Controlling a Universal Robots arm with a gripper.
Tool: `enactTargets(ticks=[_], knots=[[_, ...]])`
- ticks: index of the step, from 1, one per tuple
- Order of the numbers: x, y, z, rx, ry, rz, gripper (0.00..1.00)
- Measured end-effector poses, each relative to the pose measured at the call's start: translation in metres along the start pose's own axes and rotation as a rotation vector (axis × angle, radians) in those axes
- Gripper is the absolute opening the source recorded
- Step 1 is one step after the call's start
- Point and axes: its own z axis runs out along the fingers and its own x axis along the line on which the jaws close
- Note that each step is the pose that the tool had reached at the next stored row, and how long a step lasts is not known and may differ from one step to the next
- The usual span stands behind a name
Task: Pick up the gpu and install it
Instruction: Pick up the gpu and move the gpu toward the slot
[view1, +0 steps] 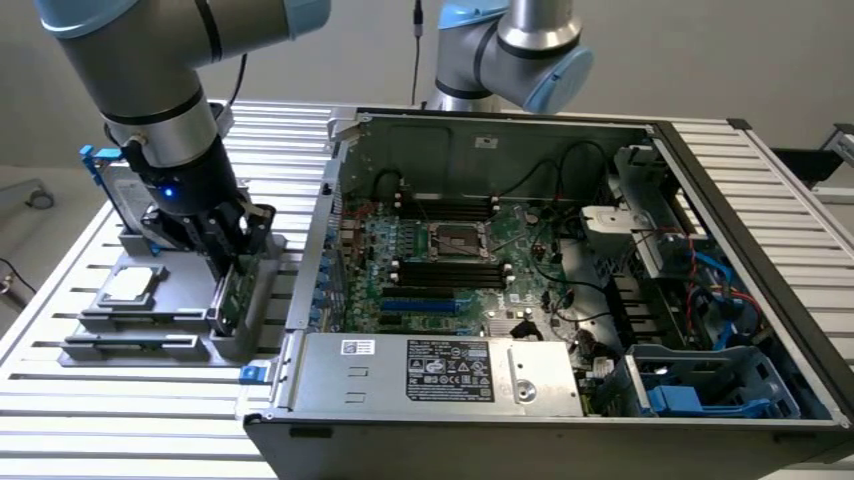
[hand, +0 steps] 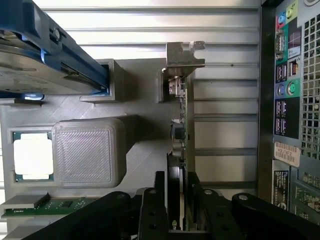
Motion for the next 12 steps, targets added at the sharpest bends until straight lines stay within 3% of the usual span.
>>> enactTargets(ticks=[1,12], knots=[[0.0,0.0,0.0,0.0,0.0,0.0,0.29],[0.0,0.0,0.0,-0.0014,-0.0001,0.0,0.26]])
